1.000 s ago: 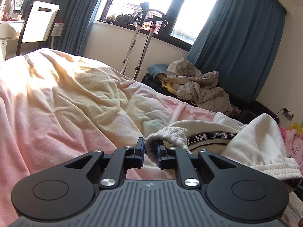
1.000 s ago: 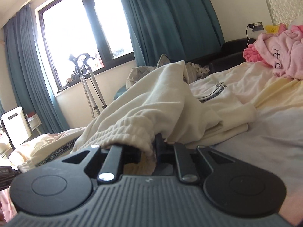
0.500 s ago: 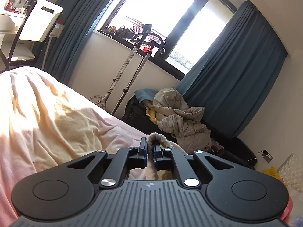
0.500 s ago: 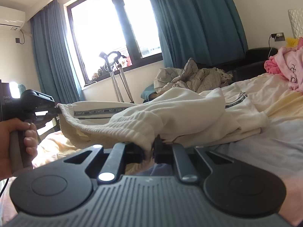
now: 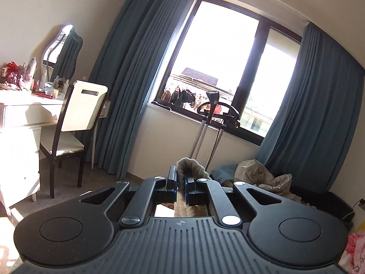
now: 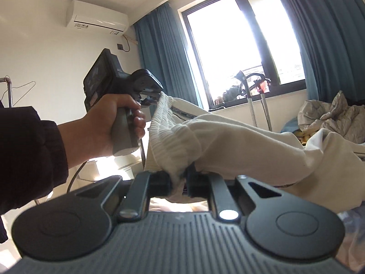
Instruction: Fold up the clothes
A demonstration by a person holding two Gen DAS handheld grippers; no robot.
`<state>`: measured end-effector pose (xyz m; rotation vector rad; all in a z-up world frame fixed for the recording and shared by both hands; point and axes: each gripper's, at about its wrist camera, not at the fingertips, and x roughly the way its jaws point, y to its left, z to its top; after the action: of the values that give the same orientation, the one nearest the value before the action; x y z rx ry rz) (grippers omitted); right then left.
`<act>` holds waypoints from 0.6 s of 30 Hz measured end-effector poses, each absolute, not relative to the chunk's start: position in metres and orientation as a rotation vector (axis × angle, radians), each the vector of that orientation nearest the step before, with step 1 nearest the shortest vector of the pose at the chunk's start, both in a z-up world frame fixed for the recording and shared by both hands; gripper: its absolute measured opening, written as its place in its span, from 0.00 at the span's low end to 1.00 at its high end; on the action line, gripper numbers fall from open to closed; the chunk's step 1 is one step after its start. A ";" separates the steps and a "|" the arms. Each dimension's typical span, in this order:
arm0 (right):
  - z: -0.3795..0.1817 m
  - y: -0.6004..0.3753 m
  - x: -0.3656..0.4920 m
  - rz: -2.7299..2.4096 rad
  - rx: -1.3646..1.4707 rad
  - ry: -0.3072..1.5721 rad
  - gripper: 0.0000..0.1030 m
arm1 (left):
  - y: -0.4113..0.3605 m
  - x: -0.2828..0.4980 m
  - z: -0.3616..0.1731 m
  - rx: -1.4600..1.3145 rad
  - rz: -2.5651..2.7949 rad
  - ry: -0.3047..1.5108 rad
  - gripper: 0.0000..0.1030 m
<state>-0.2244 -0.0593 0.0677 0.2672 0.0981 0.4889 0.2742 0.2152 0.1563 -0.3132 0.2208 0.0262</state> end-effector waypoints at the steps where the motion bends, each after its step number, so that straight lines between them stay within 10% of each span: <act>1: 0.062 -0.041 -0.219 0.511 0.266 0.114 0.13 | 0.230 0.277 0.160 -0.303 0.049 0.215 0.07; 14: -0.068 0.039 -0.236 0.560 0.217 0.419 0.16 | 0.336 0.338 0.023 -0.243 0.212 0.459 0.08; 18: -0.064 0.029 -0.239 0.577 0.219 0.416 0.29 | 0.343 0.334 0.014 -0.237 0.194 0.472 0.13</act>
<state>-0.2389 0.0289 -0.0642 0.2192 0.4156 0.5773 0.3340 0.3431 0.0135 -0.2368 0.4724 0.1937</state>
